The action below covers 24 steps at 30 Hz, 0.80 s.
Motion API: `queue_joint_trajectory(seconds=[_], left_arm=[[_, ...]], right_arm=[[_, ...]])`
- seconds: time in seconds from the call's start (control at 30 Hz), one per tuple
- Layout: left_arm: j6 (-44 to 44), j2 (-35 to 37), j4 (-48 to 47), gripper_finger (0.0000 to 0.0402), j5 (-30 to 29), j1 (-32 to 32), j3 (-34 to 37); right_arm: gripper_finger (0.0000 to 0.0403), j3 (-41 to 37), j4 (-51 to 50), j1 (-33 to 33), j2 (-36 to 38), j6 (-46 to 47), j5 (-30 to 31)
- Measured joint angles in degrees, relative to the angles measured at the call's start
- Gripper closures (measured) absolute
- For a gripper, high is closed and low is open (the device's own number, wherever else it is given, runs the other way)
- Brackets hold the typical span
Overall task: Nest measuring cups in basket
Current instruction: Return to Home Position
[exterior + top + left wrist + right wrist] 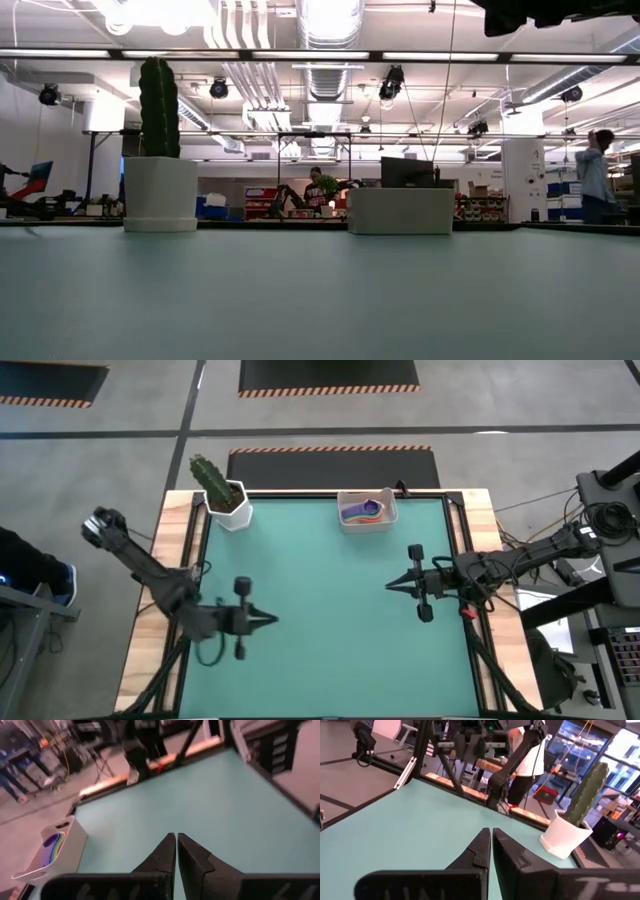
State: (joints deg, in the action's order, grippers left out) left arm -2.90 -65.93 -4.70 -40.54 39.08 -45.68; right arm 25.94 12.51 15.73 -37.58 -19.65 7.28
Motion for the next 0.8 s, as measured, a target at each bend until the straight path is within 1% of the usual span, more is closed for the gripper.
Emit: queue_joint_trajectory(seconds=[0.07, 0.17, 0.27, 0.33, 0.5, 0.63, 0.7, 0.8], left_arm=[[0.06, 4.88, 2.03, 0.0402, -0.83, 1.62, 4.69], [0.49, 12.15, 2.53, 0.0402, -1.37, 1.97, 10.57], [-0.85, 19.38, 5.29, 0.0402, -3.17, 0.53, 15.59], [-2.79, 24.01, 5.48, 0.0402, -2.49, -1.02, 18.71], [-5.77, 34.9, 6.2, 0.0402, 3.0, -7.09, 24.18], [-9.39, 41.57, 6.03, 0.0402, 9.98, -13.28, 27.12], [-10.18, 44.84, 4.96, 0.0401, 12.84, -16.27, 28.25], [-9.99, 49.19, 2.86, 0.0401, 15.0, -20.14, 29.46]], right_arm=[[0.0394, -0.38, 0.03, 0.0, 0.0, 0.51, 0.18], [0.0394, -0.68, 0.35, -0.18, 0.02, 0.6, 0.22], [0.0394, -0.7, 0.5, -0.65, 0.36, 1.11, 0.22], [0.0394, -0.93, 1.27, -0.91, 0.44, 1.41, 0.22], [0.0394, -3.17, 5.53, -2.46, 0.39, 0.53, 0.14], [0.0394, -4.78, 7.8, -5.47, 0.46, 0.6, -0.07], [0.0394, -5.58, 8.02, -7.31, 1.01, 0.67, -1.18], [0.0394, -7.07, 8.02, -10.18, 2.76, 2.12, -3.36]])
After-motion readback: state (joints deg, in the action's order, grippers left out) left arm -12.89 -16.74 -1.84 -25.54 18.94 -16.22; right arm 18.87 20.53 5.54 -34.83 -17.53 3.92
